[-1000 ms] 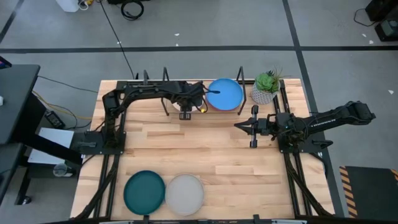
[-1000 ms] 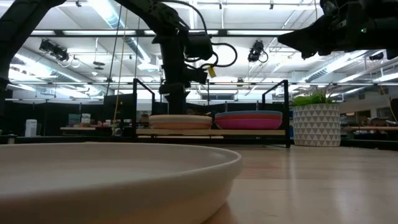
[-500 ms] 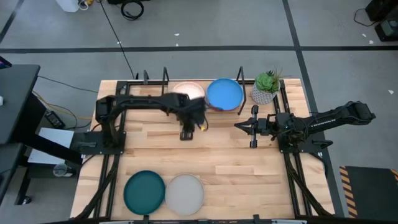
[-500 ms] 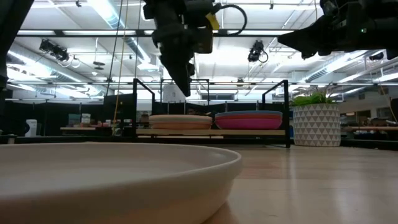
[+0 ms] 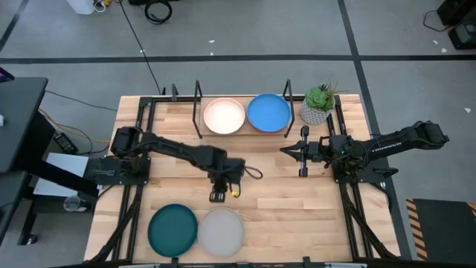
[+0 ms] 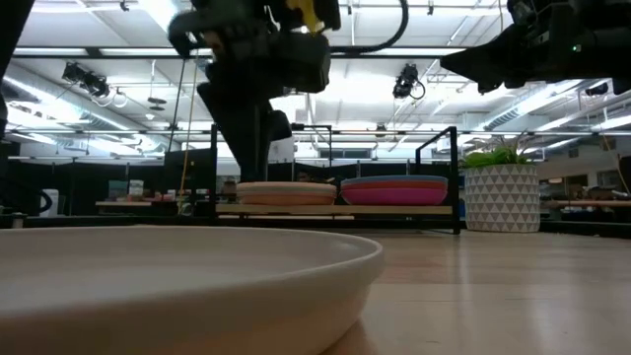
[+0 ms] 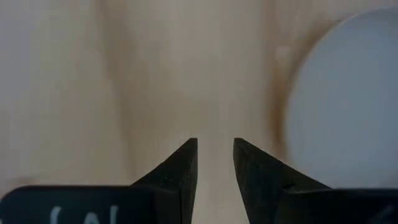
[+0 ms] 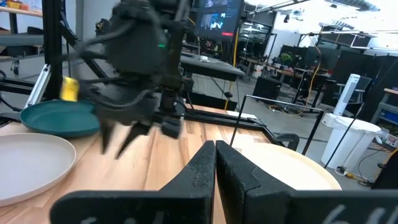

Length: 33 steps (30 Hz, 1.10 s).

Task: Place and stack plates onto a shelf
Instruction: Stack the dark green plate on top of the blue plate on the shelf

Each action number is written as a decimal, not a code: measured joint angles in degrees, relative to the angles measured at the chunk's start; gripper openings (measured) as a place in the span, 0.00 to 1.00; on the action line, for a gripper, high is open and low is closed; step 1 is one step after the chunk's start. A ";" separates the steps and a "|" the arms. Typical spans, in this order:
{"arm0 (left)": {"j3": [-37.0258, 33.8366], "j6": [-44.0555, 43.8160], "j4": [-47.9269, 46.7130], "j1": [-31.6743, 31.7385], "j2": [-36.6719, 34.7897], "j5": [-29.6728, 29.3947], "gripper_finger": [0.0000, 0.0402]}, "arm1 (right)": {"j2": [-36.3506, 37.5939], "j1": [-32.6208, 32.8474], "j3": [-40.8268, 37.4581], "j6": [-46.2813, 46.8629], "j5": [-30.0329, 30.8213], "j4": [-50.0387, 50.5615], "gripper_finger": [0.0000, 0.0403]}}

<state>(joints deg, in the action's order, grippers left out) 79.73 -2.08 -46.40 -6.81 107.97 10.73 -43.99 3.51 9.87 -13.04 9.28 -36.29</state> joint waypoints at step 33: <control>-11.26 4.52 -14.38 -18.13 0.37 3.07 0.27 | 0.00 0.00 0.00 0.02 0.00 -0.02 0.05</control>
<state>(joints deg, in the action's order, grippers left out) 68.47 2.43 -60.78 -24.95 108.33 13.80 -43.99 3.51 9.87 -13.02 9.28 -36.32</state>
